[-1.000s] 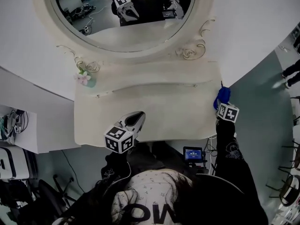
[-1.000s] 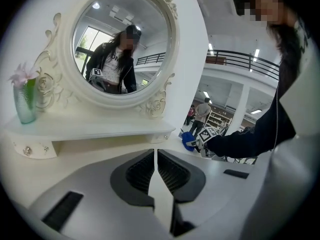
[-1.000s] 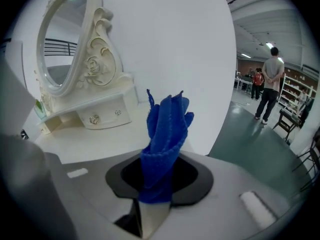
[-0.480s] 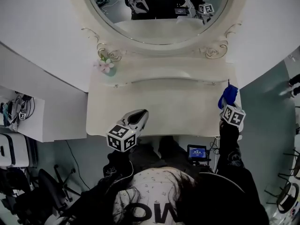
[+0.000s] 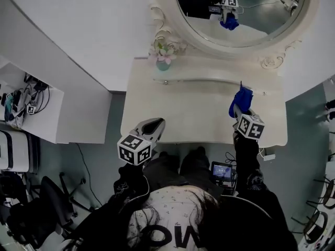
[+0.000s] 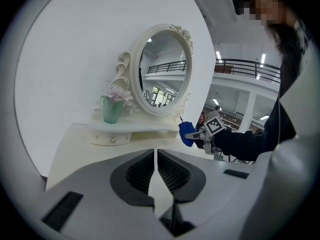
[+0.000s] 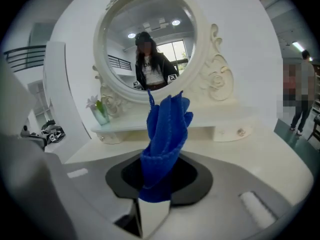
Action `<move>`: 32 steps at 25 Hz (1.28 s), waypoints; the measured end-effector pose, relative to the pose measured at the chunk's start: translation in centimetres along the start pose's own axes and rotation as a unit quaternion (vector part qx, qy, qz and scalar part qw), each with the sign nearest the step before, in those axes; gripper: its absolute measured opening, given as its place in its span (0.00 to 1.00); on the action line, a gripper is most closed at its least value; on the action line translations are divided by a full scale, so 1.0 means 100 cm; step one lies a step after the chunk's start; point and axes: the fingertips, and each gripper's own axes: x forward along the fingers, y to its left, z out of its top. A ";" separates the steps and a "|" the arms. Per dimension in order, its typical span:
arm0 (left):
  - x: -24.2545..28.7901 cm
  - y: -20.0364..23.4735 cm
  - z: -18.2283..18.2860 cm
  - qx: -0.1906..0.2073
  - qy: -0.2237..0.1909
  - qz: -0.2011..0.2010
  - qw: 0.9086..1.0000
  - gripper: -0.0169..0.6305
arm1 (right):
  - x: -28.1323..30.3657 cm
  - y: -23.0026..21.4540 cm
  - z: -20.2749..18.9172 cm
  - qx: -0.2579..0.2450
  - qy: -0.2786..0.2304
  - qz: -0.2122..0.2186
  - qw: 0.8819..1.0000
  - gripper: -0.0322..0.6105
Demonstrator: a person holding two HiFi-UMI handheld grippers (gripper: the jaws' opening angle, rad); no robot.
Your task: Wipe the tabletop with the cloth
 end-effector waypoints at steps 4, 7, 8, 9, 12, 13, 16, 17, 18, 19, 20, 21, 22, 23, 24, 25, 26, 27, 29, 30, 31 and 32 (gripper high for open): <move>-0.044 0.037 -0.012 -0.004 -0.004 0.011 1.000 0.03 | 0.017 0.102 -0.011 0.001 0.002 0.049 0.999 0.22; -0.071 0.059 -0.018 -0.009 -0.010 0.020 1.000 0.03 | 0.031 0.180 -0.021 -0.015 0.009 0.093 0.996 0.22; -0.079 0.065 -0.020 -0.011 -0.012 0.024 1.000 0.03 | 0.035 0.206 -0.026 -0.022 0.014 0.108 0.994 0.22; -0.086 0.071 -0.022 -0.012 -0.014 0.026 0.999 0.03 | 0.039 0.230 -0.031 -0.028 0.019 0.122 0.992 0.22; -0.108 0.085 -0.027 -0.018 -0.018 0.036 0.999 0.03 | 0.051 0.302 -0.053 -0.049 0.042 0.167 0.984 0.22; -0.114 0.089 -0.030 -0.022 -0.019 0.039 0.999 0.03 | 0.055 0.324 -0.062 -0.058 0.051 0.181 0.980 0.22; -0.134 0.102 -0.039 -0.034 -0.023 0.055 0.998 0.03 | 0.066 0.385 -0.087 -0.089 0.077 0.221 0.968 0.22; -0.140 0.107 -0.042 -0.038 -0.025 0.062 0.997 0.03 | 0.070 0.404 -0.095 -0.099 0.085 0.234 0.964 0.22; -0.147 0.112 -0.044 -0.042 -0.027 0.069 0.996 0.03 | 0.074 0.421 -0.102 -0.109 0.092 0.245 0.959 0.22; -0.153 0.116 -0.046 -0.046 -0.029 0.076 0.996 0.03 | 0.078 0.437 -0.109 -0.118 0.098 0.256 0.954 0.22; -0.159 0.121 -0.047 -0.050 -0.032 0.083 0.995 0.03 | 0.082 0.451 -0.115 -0.127 0.103 0.266 0.950 0.22; -0.164 0.125 -0.048 -0.053 -0.035 0.089 0.994 0.03 | 0.085 0.464 -0.121 -0.136 0.108 0.274 0.946 0.22; -0.169 0.129 -0.049 -0.056 -0.037 0.095 0.993 0.03 | 0.089 0.475 -0.128 -0.146 0.113 0.281 0.942 0.22; -0.173 0.133 -0.050 -0.058 -0.040 0.100 0.993 0.03 | 0.093 0.483 -0.135 -0.158 0.120 0.286 0.938 0.22; -0.177 0.136 -0.051 -0.060 -0.041 0.104 0.992 0.03 | 0.097 0.489 -0.143 -0.171 0.127 0.287 0.934 0.22; -0.180 0.139 -0.052 -0.061 -0.042 0.107 0.991 0.03 | 0.100 0.491 -0.152 -0.185 0.137 0.282 0.931 0.22; -0.182 0.140 -0.052 -0.061 -0.043 0.109 0.991 0.03 | 0.104 0.490 -0.161 -0.199 0.147 0.273 0.930 0.22; -0.183 0.142 -0.051 -0.061 -0.043 0.111 0.991 0.03 | 0.108 0.486 -0.170 -0.212 0.156 0.260 0.929 0.22; -0.185 0.145 -0.050 -0.059 -0.045 0.111 0.991 0.03 | 0.111 0.477 -0.180 -0.234 0.160 0.240 0.929 0.22; -0.184 0.146 -0.049 -0.058 -0.045 0.110 0.991 0.03 | 0.110 0.475 -0.182 -0.243 0.155 0.237 0.928 0.22; -0.184 0.147 -0.048 -0.056 -0.045 0.109 0.991 0.03 | 0.109 0.476 -0.182 -0.252 0.150 0.236 0.926 0.22; -0.182 0.147 -0.047 -0.054 -0.044 0.107 0.992 0.03 | 0.108 0.476 -0.181 -0.264 0.147 0.236 0.924 0.22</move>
